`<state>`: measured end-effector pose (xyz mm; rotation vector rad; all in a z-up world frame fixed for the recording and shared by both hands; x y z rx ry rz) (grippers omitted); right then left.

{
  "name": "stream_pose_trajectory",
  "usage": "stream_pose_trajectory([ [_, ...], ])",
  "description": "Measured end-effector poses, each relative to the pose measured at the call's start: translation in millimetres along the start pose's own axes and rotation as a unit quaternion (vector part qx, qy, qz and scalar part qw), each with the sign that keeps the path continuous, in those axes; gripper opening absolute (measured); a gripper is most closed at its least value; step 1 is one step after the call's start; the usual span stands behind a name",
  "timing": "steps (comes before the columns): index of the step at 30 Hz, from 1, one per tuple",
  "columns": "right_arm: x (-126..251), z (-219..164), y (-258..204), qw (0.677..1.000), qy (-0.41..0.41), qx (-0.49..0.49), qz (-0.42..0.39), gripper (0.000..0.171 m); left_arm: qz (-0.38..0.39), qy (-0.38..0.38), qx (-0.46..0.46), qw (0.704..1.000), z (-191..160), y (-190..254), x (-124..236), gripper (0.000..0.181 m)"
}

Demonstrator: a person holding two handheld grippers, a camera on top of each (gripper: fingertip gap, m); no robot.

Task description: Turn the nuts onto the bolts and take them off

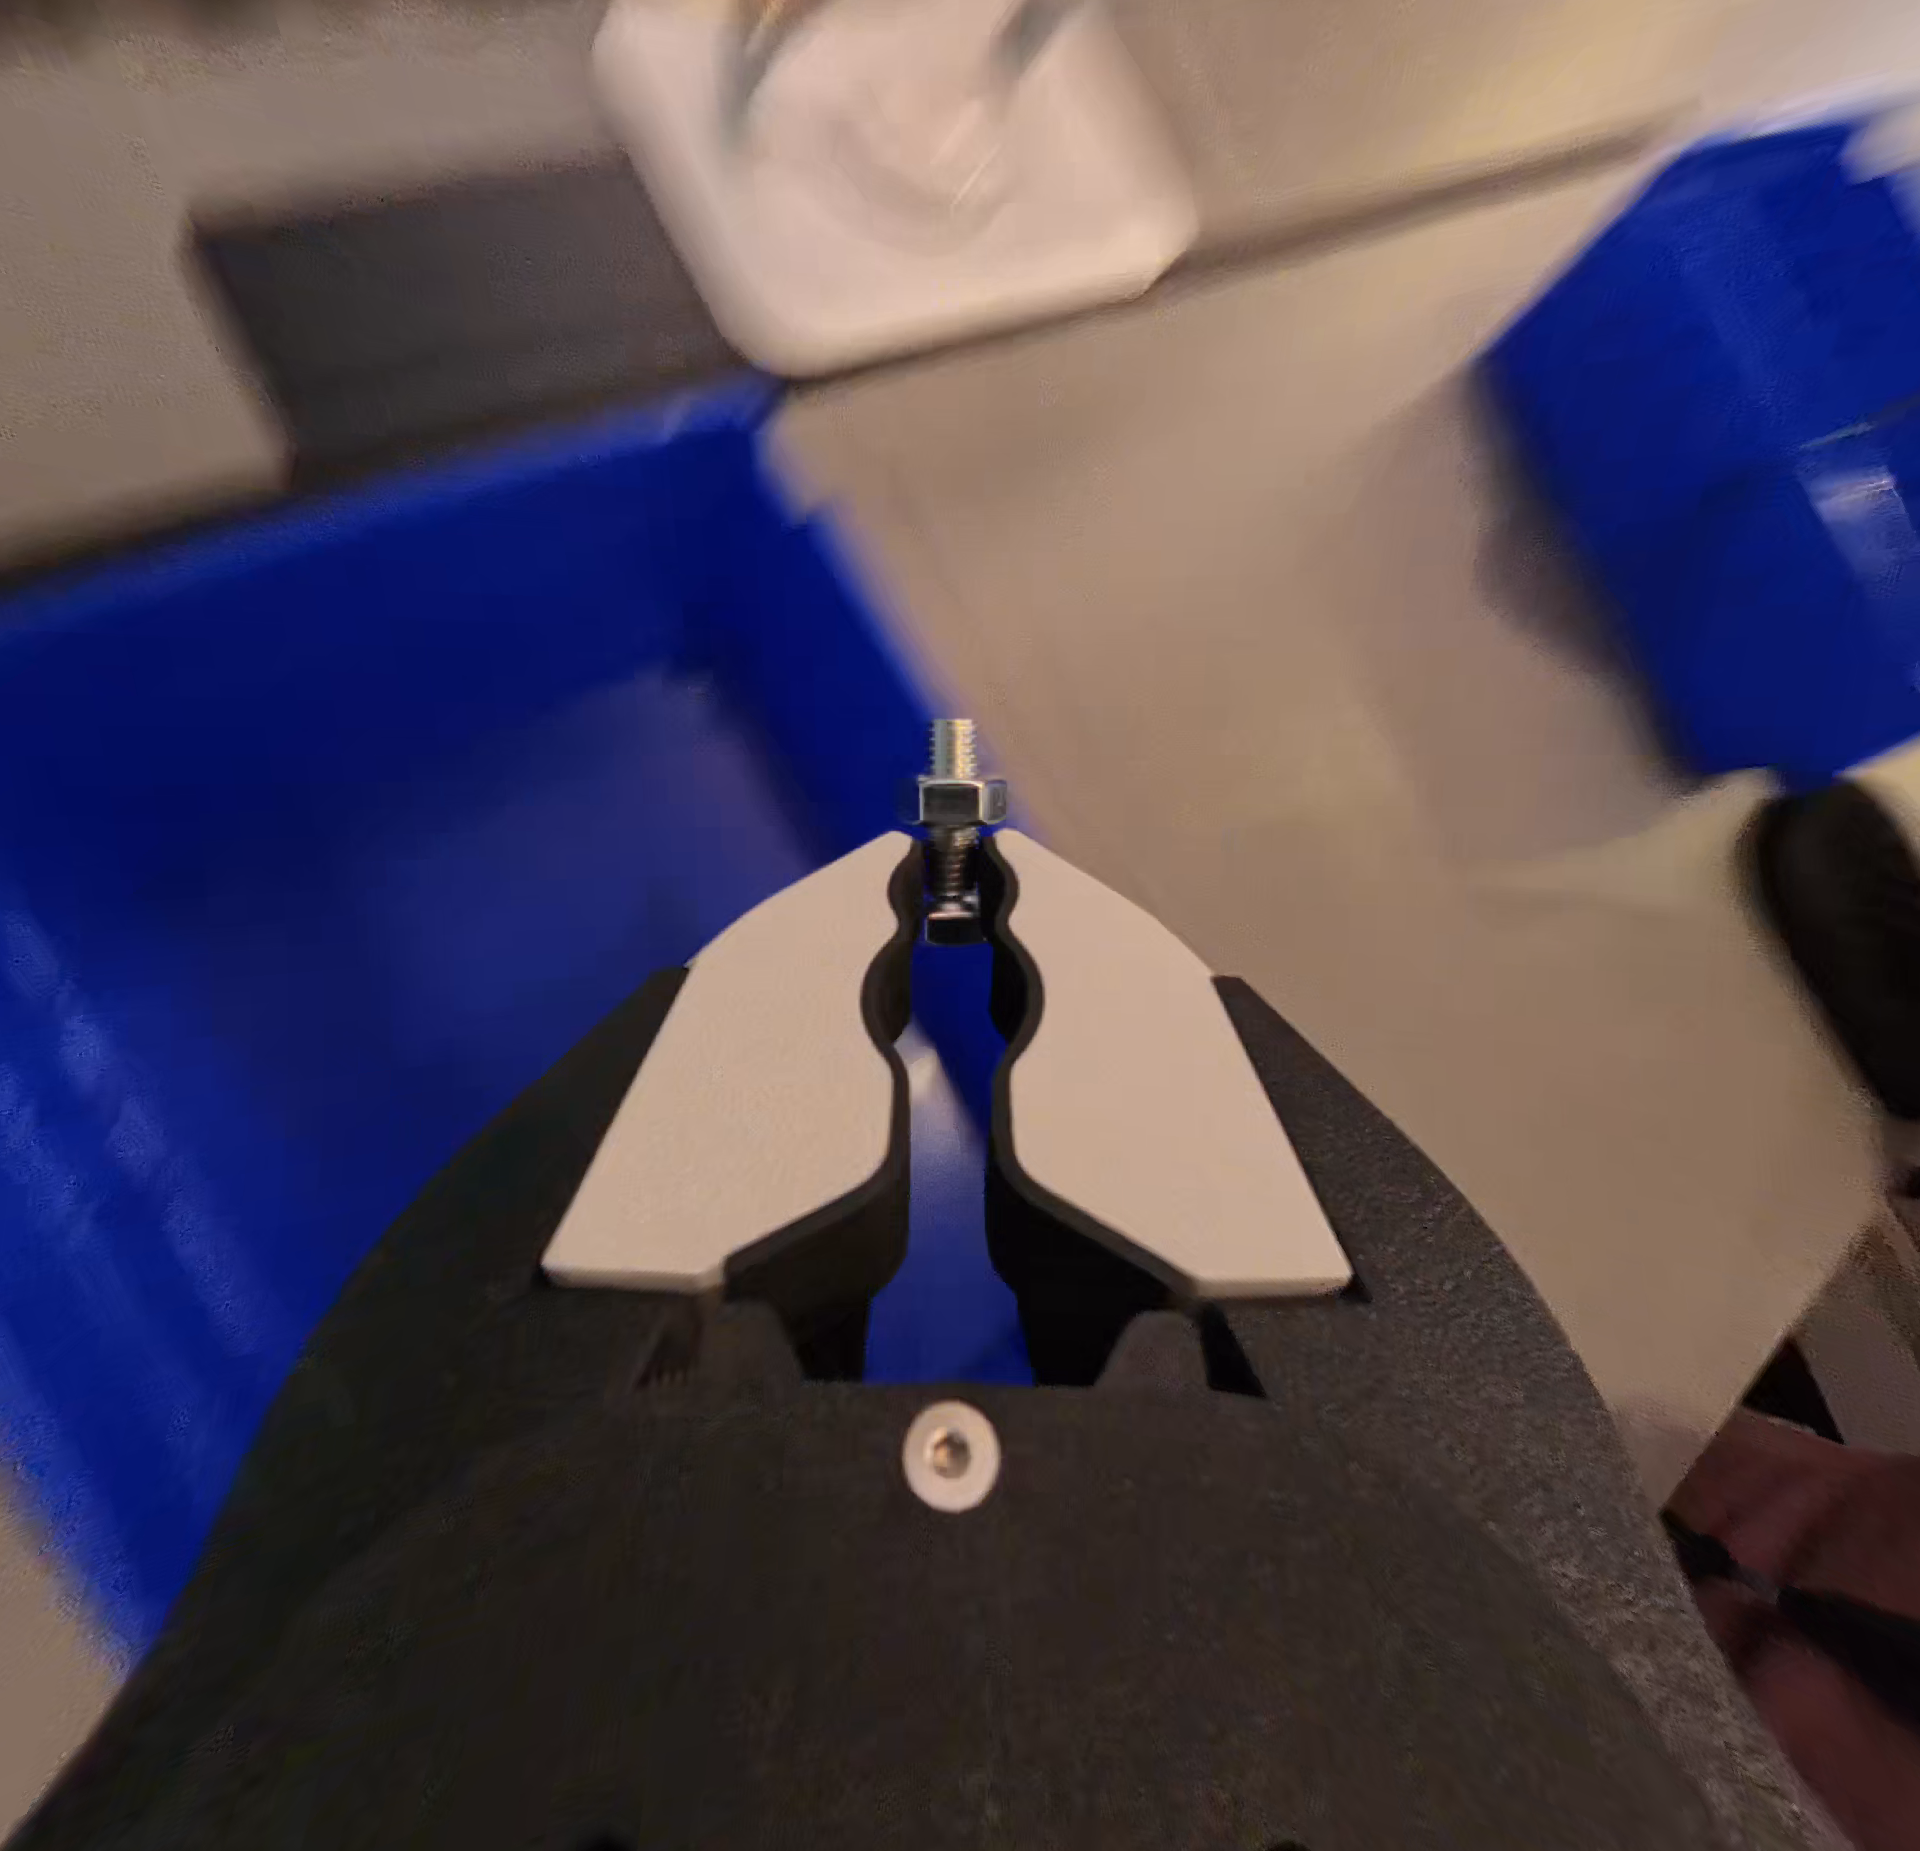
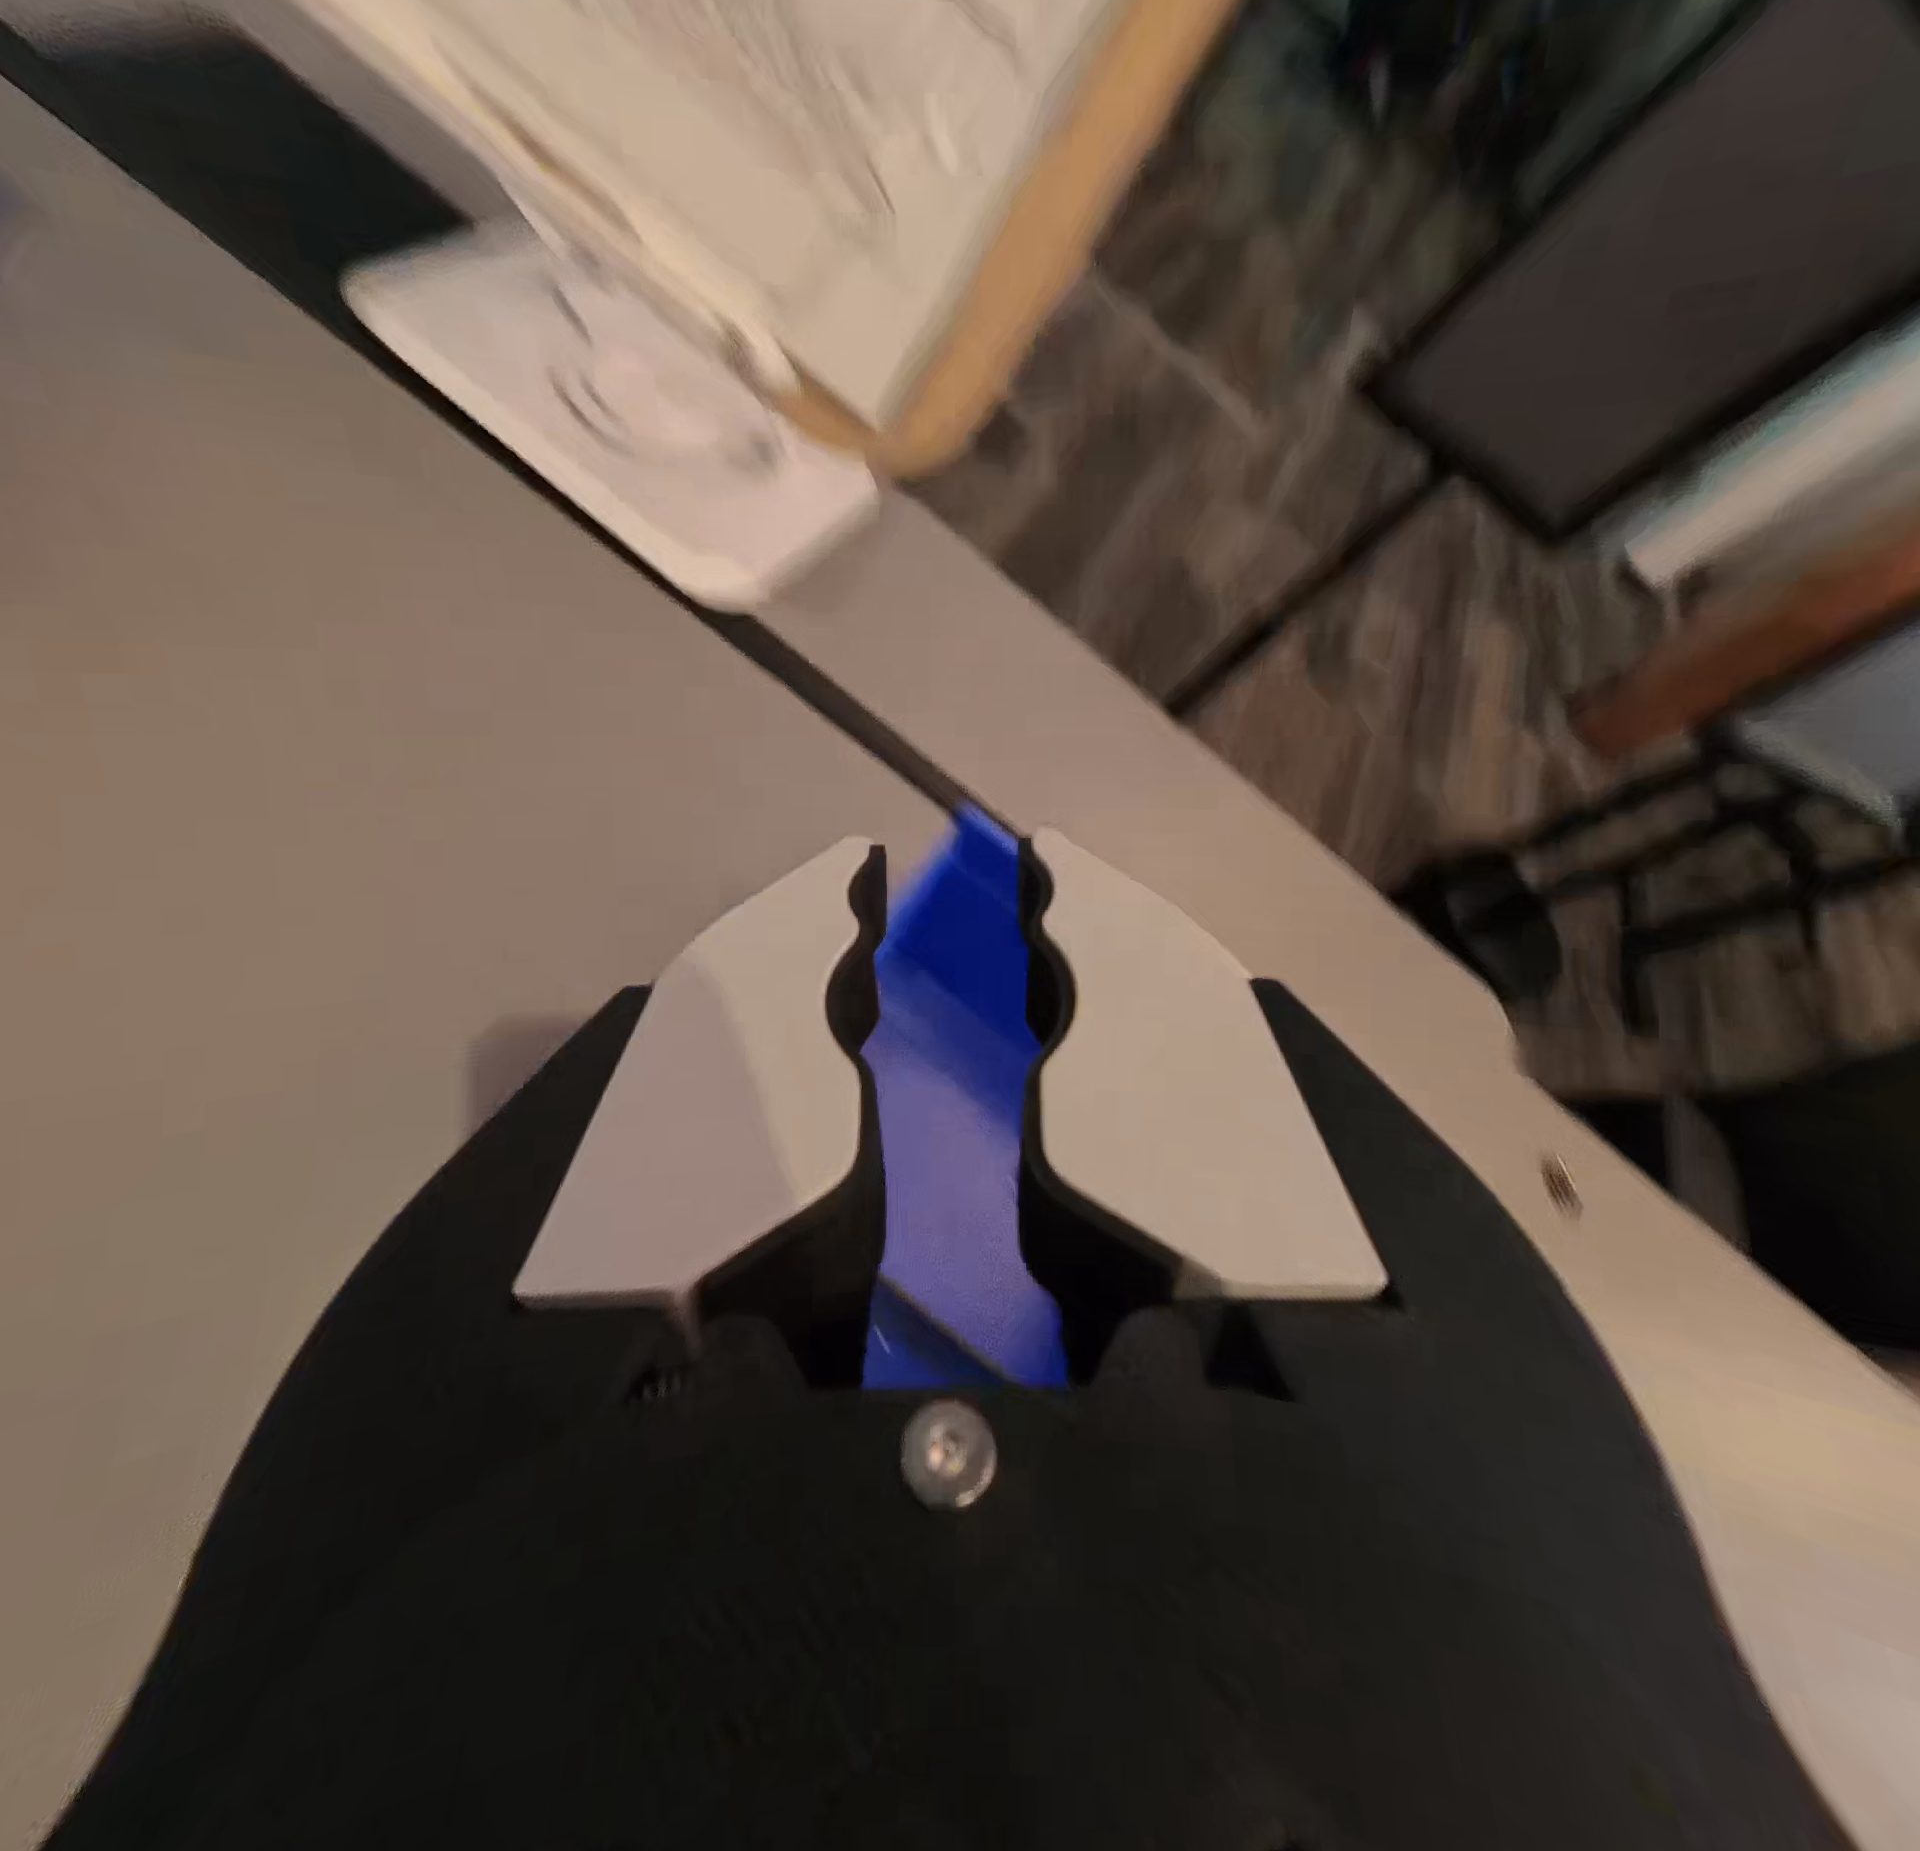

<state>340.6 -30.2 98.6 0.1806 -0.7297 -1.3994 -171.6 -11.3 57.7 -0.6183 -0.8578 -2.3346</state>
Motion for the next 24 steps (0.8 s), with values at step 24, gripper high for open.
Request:
stream_pose_trajectory([
  [24,81,74,-132,0.747,0.305,-0.231,0.543,0.01,-0.376,0.12,-0.31,0.865,14,220,-74,0.01],
])
Point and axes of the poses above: each gripper's, where its closed fingertips meet, x back along the fingers, z out of its top, y = z × x across the jaws, the point moved 9 cm from there along x, back along the fingers, and after that the axes turned 14 degrees about -z, right-handed, at the moved point
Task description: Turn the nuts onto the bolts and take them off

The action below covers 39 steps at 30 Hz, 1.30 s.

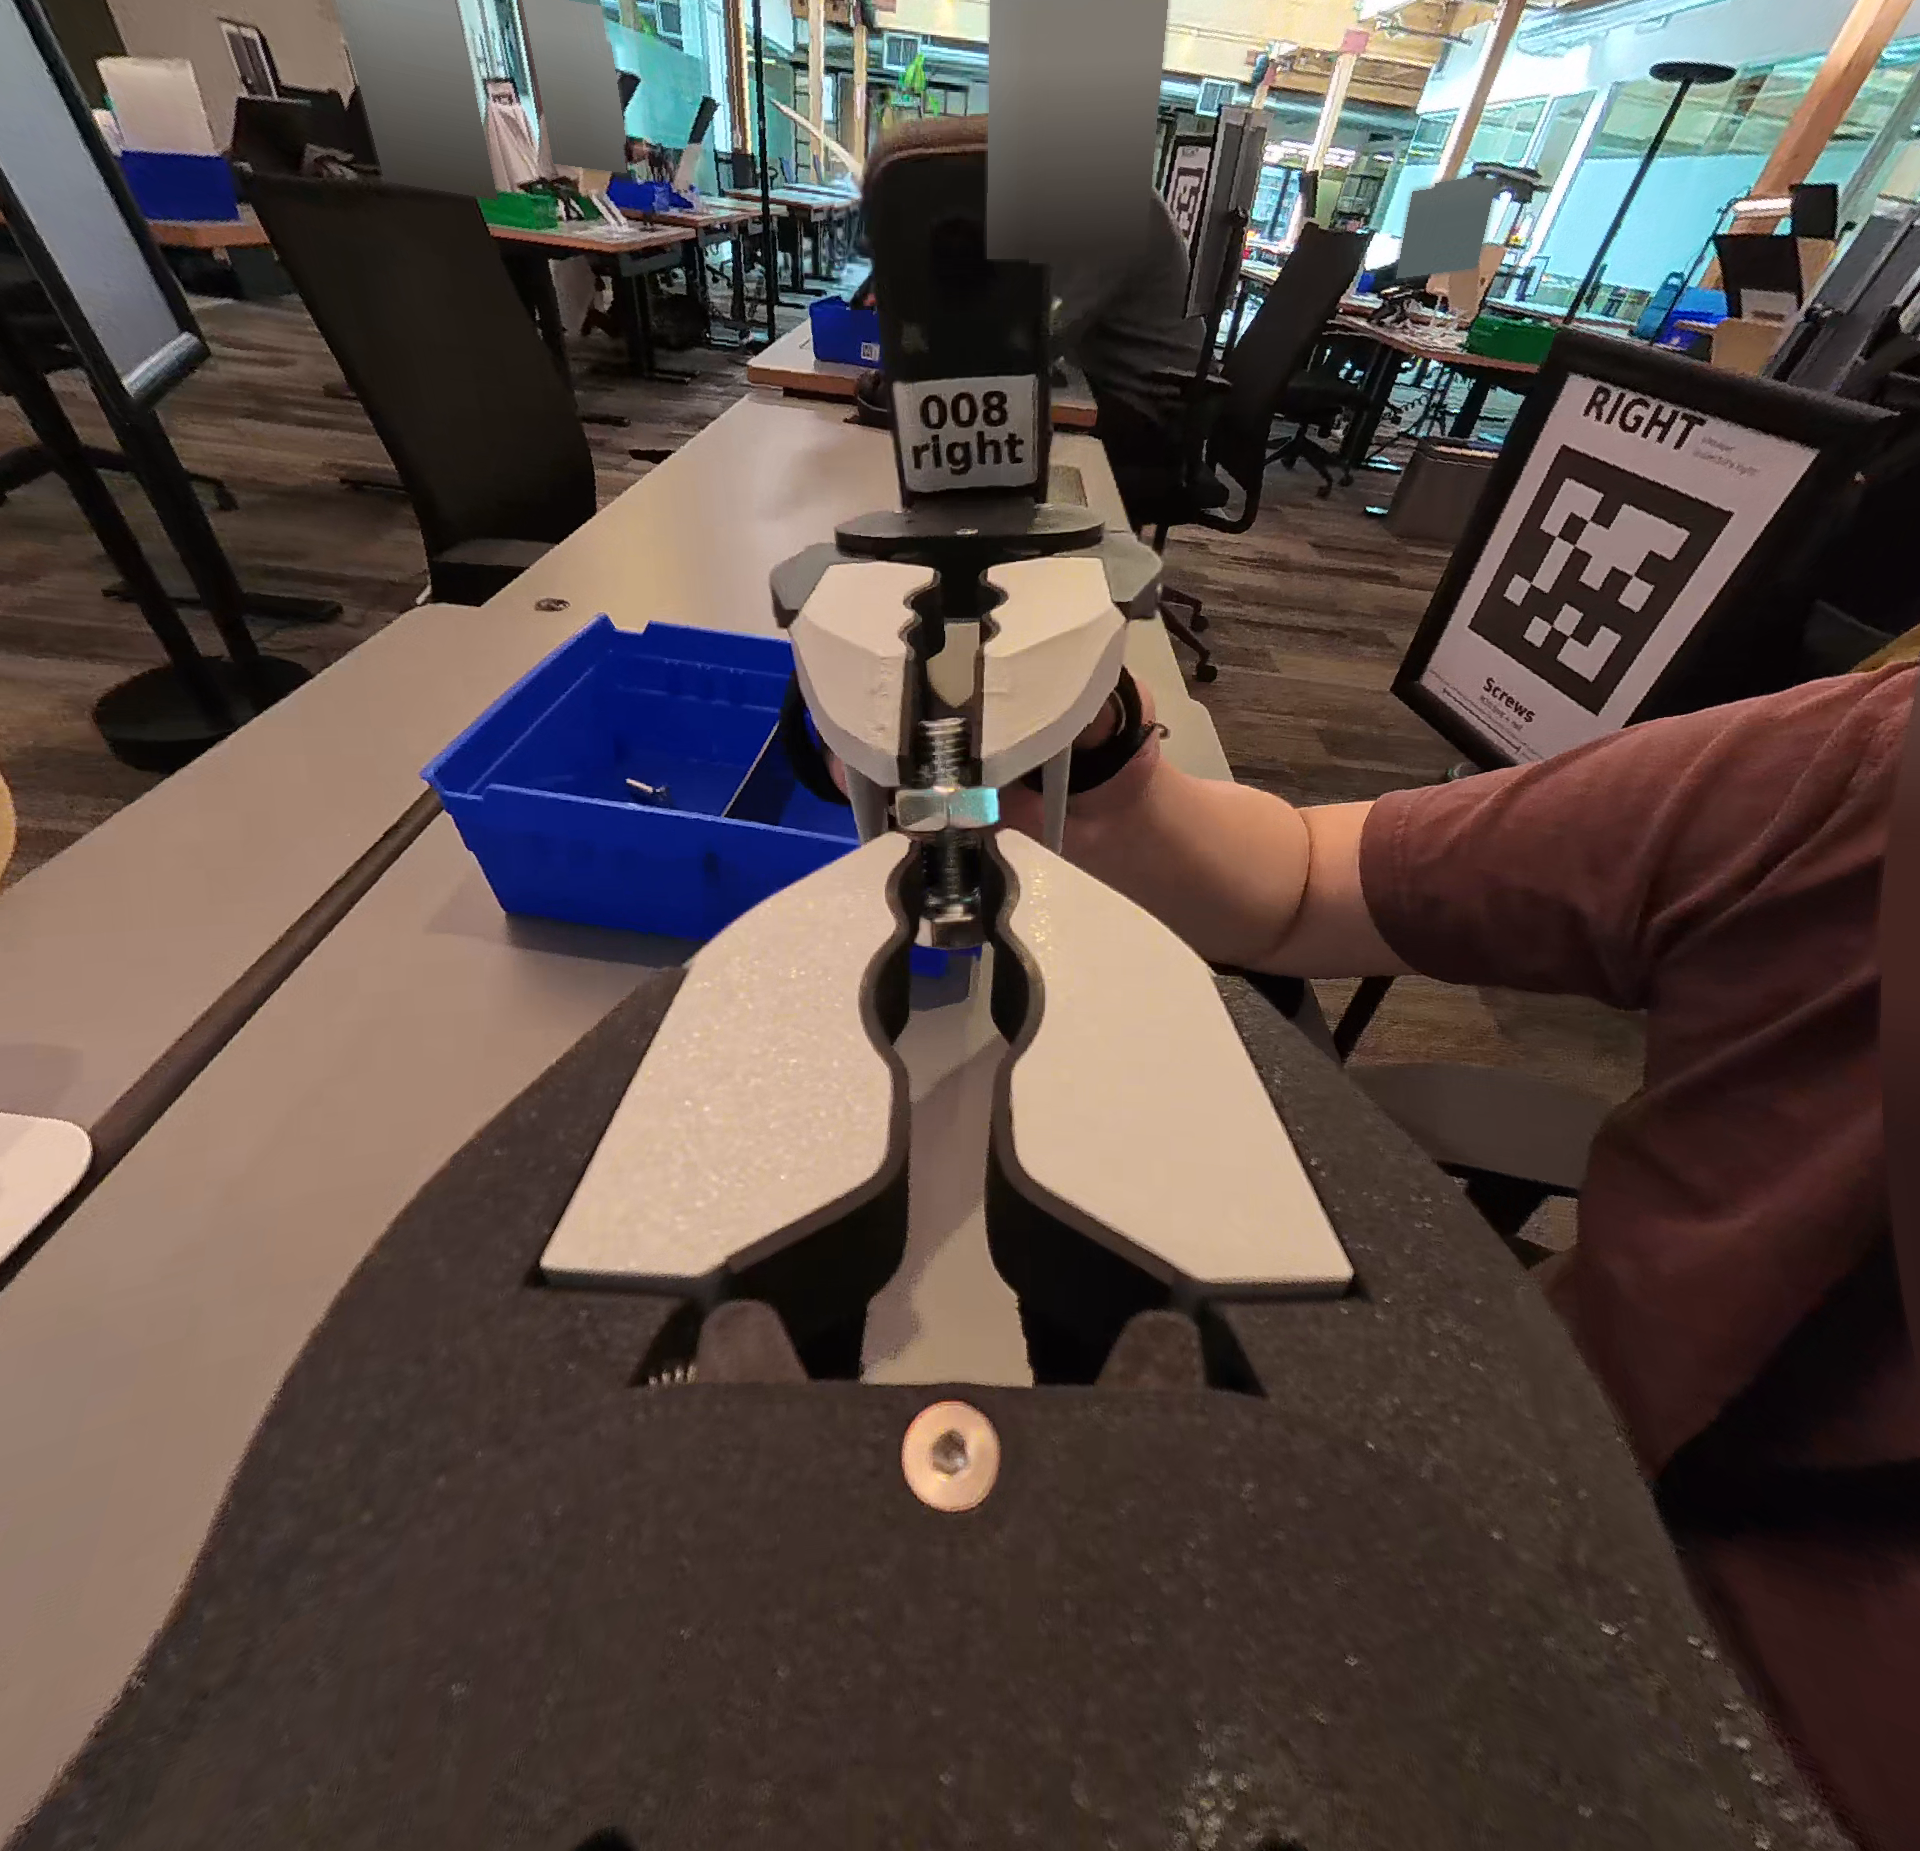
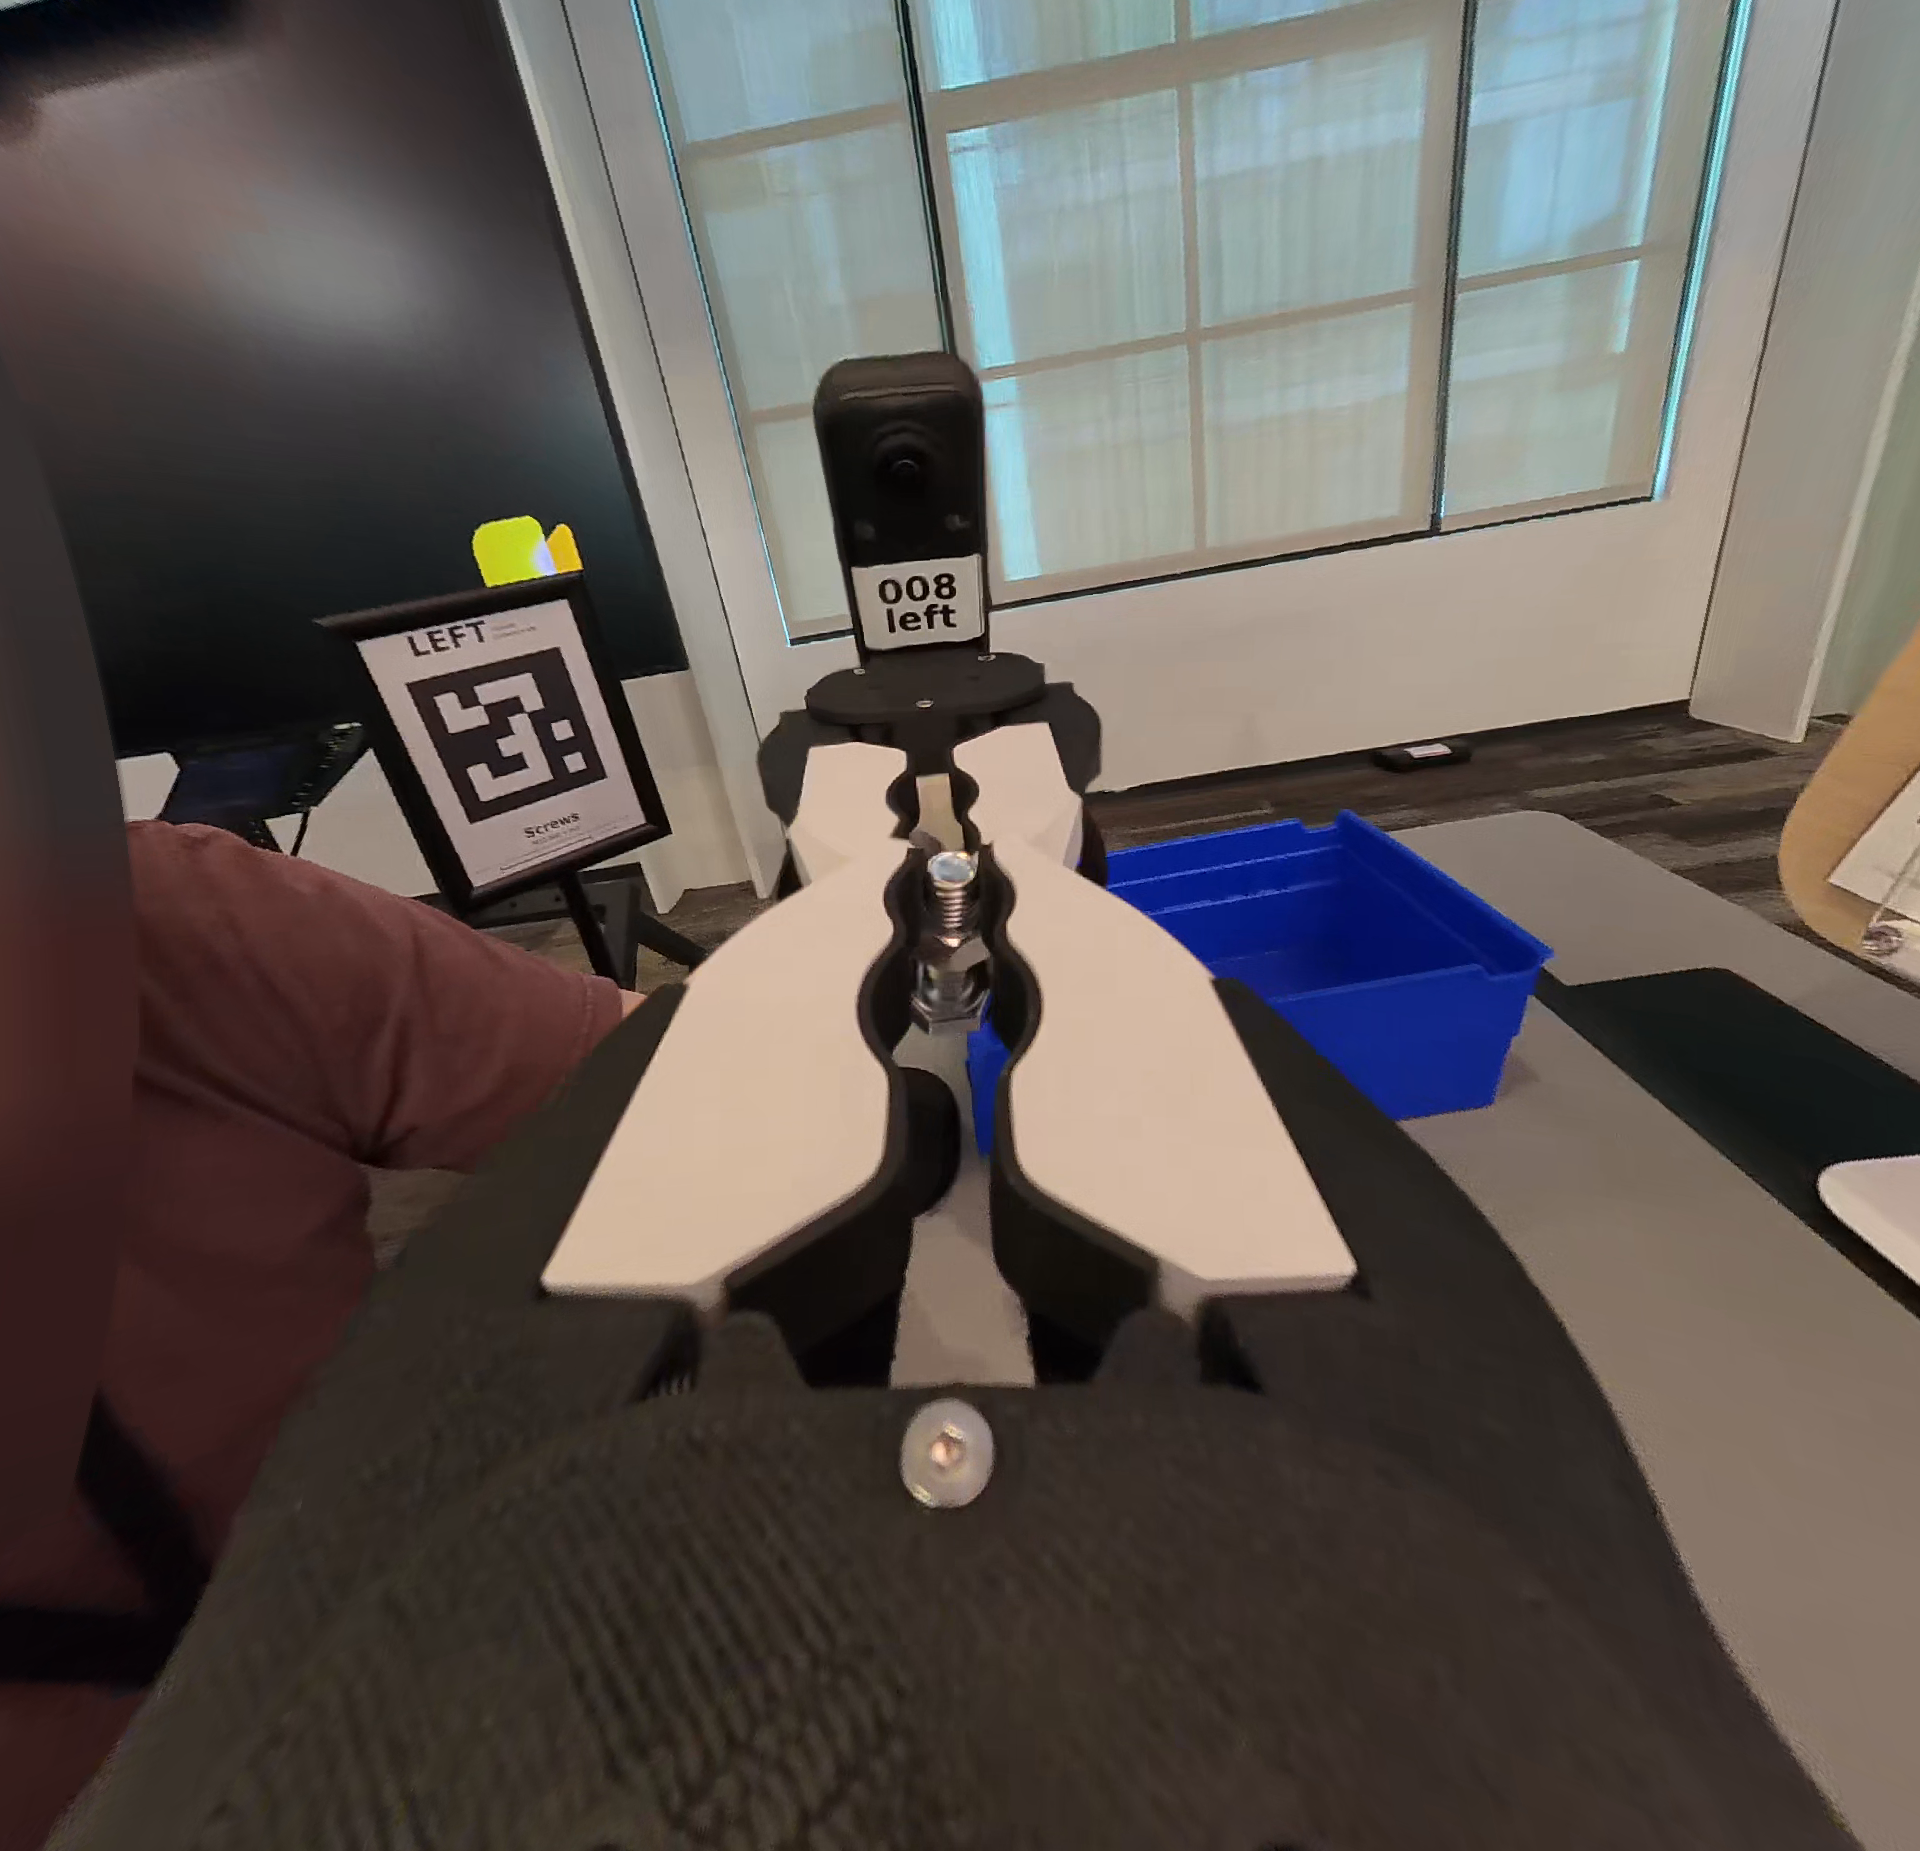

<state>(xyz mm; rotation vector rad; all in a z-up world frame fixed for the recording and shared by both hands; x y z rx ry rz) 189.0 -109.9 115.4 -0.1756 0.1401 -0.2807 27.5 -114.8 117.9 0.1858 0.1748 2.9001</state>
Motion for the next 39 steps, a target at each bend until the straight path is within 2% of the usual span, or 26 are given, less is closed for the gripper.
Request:
stream_pose_trajectory([
  [1,1,1,0,1.0,0.0,0.001,0.0,0.01,0.001,0.001,-0.01,1.0,0,2,0,0.012],
  [4,5,5,-1,1.0,-0.003,0.027,-0.012,0.01,0.024,-0.015,-0.023,0.999,-2,2,-2,0.032],
  [6,8,8,-4,0.999,-0.003,0.047,-0.015,0.01,0.029,-0.025,-0.02,0.999,-5,2,-6,0.036],
  [11,7,7,-10,0.997,-0.013,0.082,0.0,0.01,0.013,-0.033,-0.011,0.999,-9,2,-17,0.033],
  [17,7,6,-17,0.993,-0.018,0.102,0.051,0.01,-0.043,-0.044,-0.02,0.998,-11,9,-23,0.02],
  [24,7,5,-17,0.992,-0.014,0.11,0.053,0.01,-0.025,-0.059,-0.038,0.997,-11,11,-26,0.019],
  [28,10,9,-13,0.995,-0.003,0.095,0.032,0.03,0.011,-0.067,-0.044,0.997,-11,8,-25,0.019],
  [31,10,8,-12,0.994,-0.026,0.109,0.014,0.026,0.025,-0.075,-0.046,0.996,-12,6,-26,0.019],
  [33,10,7,-13,0.991,-0.034,0.126,0.008,0.01,0.023,-0.075,-0.045,0.996,-13,7,-27,0.019],
  [39,10,9,-17,0.992,-0.032,0.124,0.008,0.01,0.008,-0.059,-0.041,0.997,-13,7,-28,0.019],
])
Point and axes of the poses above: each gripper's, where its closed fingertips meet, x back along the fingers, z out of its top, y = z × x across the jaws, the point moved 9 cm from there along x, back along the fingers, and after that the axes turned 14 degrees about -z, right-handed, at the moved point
